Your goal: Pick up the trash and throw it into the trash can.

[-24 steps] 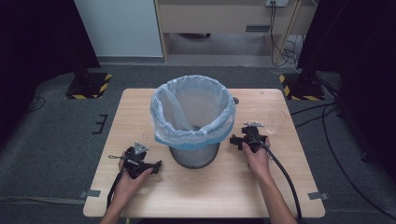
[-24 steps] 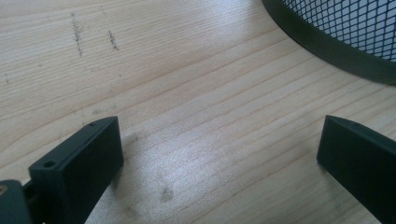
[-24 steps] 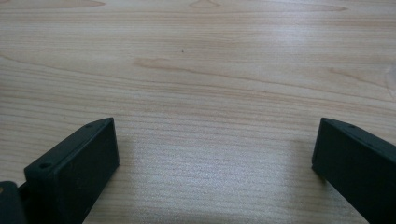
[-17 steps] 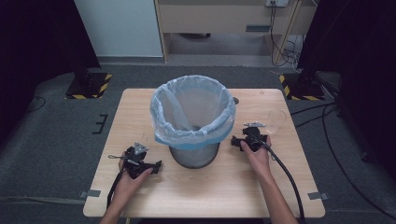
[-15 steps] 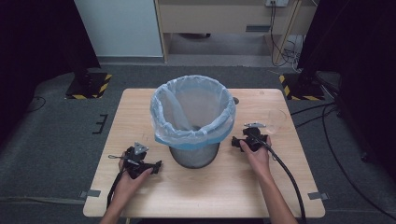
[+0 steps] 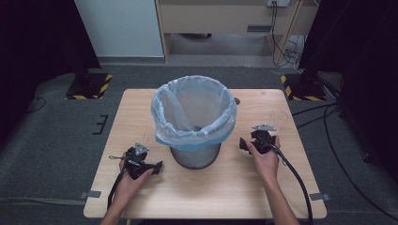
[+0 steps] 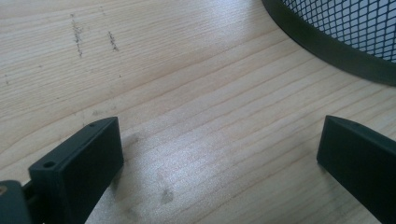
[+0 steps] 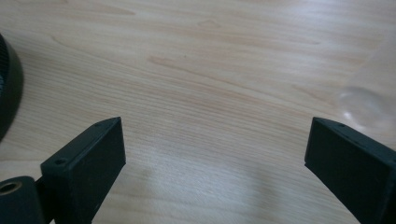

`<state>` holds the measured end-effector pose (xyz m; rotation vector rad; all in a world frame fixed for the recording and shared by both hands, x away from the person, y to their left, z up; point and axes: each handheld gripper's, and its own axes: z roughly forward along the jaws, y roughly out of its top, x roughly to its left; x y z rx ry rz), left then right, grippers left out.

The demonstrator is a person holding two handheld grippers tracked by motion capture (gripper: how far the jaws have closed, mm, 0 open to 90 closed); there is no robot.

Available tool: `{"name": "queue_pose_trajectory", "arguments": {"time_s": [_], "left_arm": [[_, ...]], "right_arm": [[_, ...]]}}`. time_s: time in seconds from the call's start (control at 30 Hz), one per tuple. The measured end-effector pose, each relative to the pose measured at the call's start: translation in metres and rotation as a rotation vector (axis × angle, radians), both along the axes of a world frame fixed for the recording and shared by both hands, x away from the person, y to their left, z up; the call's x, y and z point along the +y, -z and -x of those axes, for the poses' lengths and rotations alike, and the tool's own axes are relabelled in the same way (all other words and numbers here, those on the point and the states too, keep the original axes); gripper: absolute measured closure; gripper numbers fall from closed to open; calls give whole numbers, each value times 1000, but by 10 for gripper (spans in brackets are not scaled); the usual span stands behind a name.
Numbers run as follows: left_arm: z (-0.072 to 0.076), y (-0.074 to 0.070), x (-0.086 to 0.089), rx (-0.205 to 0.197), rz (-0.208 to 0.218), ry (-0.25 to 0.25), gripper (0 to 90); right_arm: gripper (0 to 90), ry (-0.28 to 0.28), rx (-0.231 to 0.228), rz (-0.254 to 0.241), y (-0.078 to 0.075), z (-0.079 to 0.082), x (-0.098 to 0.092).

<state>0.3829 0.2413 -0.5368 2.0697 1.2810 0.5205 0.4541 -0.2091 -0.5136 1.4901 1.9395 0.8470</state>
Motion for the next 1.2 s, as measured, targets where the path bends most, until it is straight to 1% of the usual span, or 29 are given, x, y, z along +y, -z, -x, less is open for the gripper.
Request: {"name": "queue_pose_trajectory", "arguments": {"time_s": [0.03,0.07,0.13,0.2,0.23,0.27,0.3,0.33,0.37,0.4,0.43,0.53,0.6,0.67,0.73,0.77,0.8,0.83,0.87,0.9,0.97,1.03,1.07,1.1,1.13,1.17,1.2], "left_arm": [[0,0,0,0,0,0,0],[0,0,0,0,0,-2,0],[-1,0,0,1,-1,-2,0],[-1,0,0,1,-1,-2,0],[-1,0,0,1,-1,-2,0],[-1,0,0,1,-1,-2,0],[-1,0,0,1,-2,-2,0],[-1,0,0,1,-2,-2,0],[-1,0,0,1,-1,-2,0],[-1,0,0,1,-1,-2,0],[-1,0,0,1,-1,-2,0],[-1,0,0,1,-1,-3,0],[-1,0,0,1,-1,-4,0],[-1,0,0,1,-1,-4,0],[-1,0,0,0,-1,-5,0],[-1,0,0,1,-1,-5,0],[-1,0,0,1,-2,-5,0],[-1,0,0,1,-1,-5,0],[-1,0,0,1,-1,-5,0],[-1,0,0,1,-1,-6,0],[-1,0,0,1,-1,-7,0],[-1,0,-1,0,-1,-7,0],[-1,0,0,0,-1,-7,0],[-1,0,0,1,-1,-7,0],[-1,0,0,1,-1,-7,0],[-1,0,0,1,-1,-7,0],[-1,0,0,0,-1,-7,0]], "right_arm": [[48,0,0,0,0,0,0],[47,27,-1,-5,-6,4,-8],[58,63,-8,-50,-13,5,-19],[67,86,-14,-77,-18,6,-29],[75,88,-24,-86,-19,7,-34],[75,88,-24,-86,-19,7,-34],[103,86,-39,-102,-20,10,-41],[102,86,-49,-106,-21,11,-43],[102,86,-49,-106,-21,11,-43],[91,93,-68,-99,-23,15,-50],[81,98,-75,-104,-24,16,-52],[60,110,-85,-109,-26,18,-58],[55,126,-101,-87,-28,17,-63],[54,135,-112,-77,-30,14,-68],[57,130,-139,-63,-30,8,-70],[52,132,-141,-56,-30,6,-70],[57,139,-126,-22,-26,-1,-71],[57,142,-117,-14,-23,-5,-71],[57,142,-117,-14,-23,-5,-71],[62,143,-114,-8,-20,-12,-74],[75,152,-126,-18,-17,-18,-78],[77,157,-126,-23,-15,-21,-81],[83,167,-120,-34,-10,-27,-85],[83,167,-120,-34,-10,-27,-85],[100,186,-126,-54,-6,-34,-92],[100,186,-126,-54,-6,-34,-92],[108,186,-141,-67,-3,-38,-96]]}}
